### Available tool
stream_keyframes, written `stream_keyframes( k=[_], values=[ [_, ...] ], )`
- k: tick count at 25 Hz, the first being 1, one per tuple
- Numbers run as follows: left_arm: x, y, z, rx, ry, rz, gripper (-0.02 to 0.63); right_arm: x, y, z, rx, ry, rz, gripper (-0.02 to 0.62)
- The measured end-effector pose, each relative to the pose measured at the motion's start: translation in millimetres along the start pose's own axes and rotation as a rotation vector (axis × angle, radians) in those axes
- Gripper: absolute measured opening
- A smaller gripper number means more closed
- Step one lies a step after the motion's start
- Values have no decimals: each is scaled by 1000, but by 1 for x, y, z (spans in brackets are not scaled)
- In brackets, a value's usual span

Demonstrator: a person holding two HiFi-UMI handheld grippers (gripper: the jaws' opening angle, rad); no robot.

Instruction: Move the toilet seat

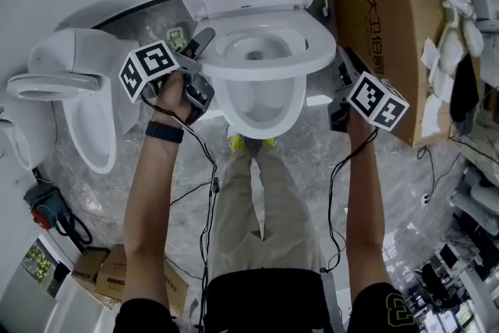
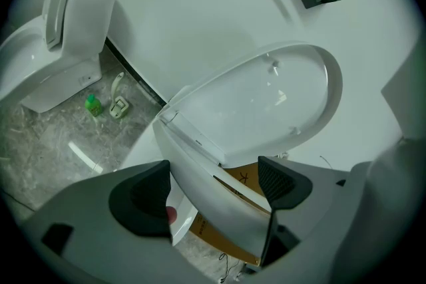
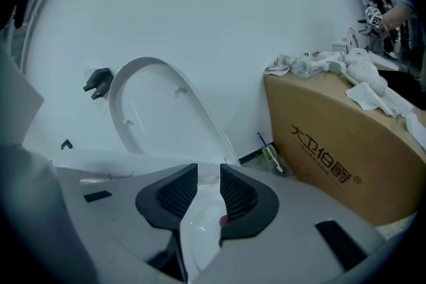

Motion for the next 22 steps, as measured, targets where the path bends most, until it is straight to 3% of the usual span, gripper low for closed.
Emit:
stream_keyframes(
  k=[22],
  values=[
    [-26,-12,7,7,-8,-103,411,-19,11,18,9,-29,-7,91]
  ],
)
Point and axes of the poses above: the fingertips, and each gripper's own axes: z forward along the fingers, y to its left, x out of its underside, the point moved 7 cm from there along -z, backward along the fingers, and after that the axes turned 5 degrees about -x, right-handed, at the moved point
